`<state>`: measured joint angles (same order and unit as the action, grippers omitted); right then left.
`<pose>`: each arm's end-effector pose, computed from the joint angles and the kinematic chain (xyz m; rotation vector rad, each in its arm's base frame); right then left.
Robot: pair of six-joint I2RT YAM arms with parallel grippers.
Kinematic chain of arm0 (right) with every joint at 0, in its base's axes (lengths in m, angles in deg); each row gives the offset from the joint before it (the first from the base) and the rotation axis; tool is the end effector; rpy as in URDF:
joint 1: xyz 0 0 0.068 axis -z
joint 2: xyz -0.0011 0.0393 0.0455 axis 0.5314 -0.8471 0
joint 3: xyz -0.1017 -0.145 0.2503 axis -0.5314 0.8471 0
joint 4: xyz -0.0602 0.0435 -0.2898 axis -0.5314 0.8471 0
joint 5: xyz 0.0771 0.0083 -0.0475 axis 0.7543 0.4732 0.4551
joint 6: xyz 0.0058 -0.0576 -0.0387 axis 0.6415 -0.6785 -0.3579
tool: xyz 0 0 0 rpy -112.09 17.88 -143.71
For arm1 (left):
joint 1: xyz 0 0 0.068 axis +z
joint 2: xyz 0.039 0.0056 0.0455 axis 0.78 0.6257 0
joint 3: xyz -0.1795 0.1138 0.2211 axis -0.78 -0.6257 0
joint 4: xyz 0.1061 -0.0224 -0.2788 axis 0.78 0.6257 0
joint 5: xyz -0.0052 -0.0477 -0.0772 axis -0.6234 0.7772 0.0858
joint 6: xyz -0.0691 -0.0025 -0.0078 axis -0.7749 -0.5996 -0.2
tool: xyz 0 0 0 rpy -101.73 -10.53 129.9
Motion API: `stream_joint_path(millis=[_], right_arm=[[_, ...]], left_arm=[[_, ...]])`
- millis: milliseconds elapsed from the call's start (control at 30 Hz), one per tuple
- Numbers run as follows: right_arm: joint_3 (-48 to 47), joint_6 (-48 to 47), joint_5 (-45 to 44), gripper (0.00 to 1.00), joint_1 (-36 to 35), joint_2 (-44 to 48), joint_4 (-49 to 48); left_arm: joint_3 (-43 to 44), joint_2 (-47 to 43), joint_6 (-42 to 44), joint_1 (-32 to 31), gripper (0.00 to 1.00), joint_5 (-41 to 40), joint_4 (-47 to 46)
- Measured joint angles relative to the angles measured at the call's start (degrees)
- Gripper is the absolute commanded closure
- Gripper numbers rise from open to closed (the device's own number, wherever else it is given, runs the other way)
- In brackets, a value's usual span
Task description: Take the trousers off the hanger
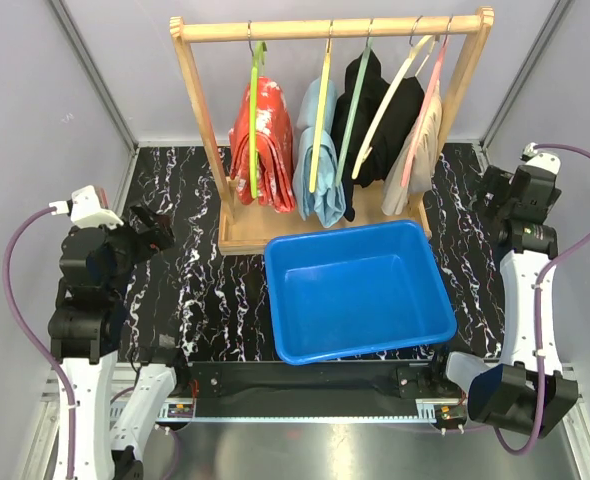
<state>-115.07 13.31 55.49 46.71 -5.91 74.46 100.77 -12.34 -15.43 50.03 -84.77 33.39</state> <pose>0.2688 -0.0811 0.3867 0.4377 2.0222 -0.3159 0.1257 0.0035 0.4389 -0.3942 1.7951 -0.1727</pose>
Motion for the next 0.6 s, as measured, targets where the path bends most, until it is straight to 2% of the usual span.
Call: stream_joint_path(millis=[133,233,400,600], right_arm=[[-0.8,-2.3,2.1,0.0,0.0,1.0,0.9],[-0.9,-7.5,8.9,0.0,0.0,3.5,1.8],[-0.9,-19.5,25.9,0.0,0.0,8.3,6.2],[-0.9,-23.2,33.7,0.0,0.0,9.8,10.7]], left_arm=[[3.2,0.3,-1.9,0.0,0.01,2.4,0.3],[6.8,2.4,-4.2,0.0,0.01,6.0,-0.7],[17.2,12.4,-8.7,0.0,0.01,13.2,-1.4],[27.9,24.9,-13.7,-2.9,0.03,19.7,-1.5]])
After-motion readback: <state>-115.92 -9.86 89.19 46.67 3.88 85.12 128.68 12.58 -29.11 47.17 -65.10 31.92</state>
